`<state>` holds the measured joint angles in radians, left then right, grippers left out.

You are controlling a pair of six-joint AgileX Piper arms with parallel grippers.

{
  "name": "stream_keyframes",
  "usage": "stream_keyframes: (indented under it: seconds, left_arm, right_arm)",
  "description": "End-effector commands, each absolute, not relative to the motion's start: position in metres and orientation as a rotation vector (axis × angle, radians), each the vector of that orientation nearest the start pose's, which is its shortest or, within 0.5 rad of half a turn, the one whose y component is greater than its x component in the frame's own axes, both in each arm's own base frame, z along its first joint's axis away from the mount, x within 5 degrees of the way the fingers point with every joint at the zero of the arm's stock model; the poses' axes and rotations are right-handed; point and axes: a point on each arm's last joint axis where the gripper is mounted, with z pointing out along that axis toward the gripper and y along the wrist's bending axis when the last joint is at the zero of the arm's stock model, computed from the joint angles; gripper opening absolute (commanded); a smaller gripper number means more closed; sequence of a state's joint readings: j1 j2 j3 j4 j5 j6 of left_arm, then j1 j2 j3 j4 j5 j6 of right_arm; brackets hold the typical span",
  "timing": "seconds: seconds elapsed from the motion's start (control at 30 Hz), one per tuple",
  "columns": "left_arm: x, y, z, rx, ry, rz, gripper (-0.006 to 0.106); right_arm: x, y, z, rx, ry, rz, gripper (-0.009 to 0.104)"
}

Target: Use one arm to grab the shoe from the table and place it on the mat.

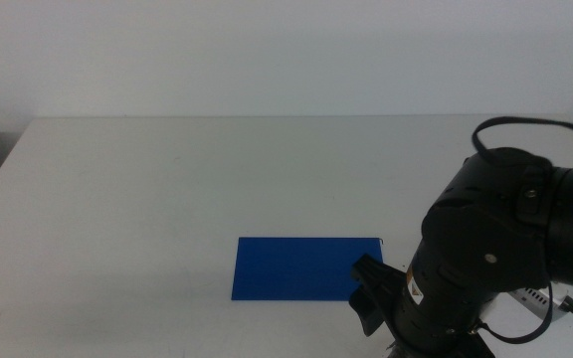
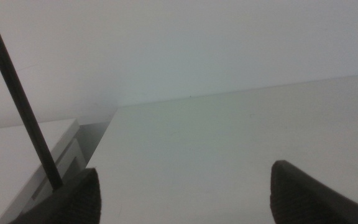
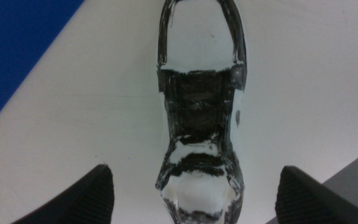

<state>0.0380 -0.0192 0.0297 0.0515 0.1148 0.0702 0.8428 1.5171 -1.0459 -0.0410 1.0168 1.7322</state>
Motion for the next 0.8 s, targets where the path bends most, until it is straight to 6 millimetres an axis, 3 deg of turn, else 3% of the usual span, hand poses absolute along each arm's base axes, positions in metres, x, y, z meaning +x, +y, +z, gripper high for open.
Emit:
stream_keyframes:
  seconds: [0.0, 0.53, 0.77]
  left_arm:
    - [0.0558, 0.002, 0.1999, 0.055, 1.526, 0.114, 0.094]
    - [0.0558, 0.002, 0.1999, 0.055, 1.526, 0.114, 0.094]
    - [0.0558, 0.002, 0.1999, 0.055, 1.526, 0.114, 0.094]
  right_arm:
    - [0.1903, 0.2066, 0.2593, 1.27, 2.729, 0.304, 0.067]
    - [0.1988, 0.1998, 0.2607, 1.139, 2.657, 0.242, 0.067]
    - [0.1943, 0.204, 0.2576, 1.273, 2.68, 0.268, 0.065]
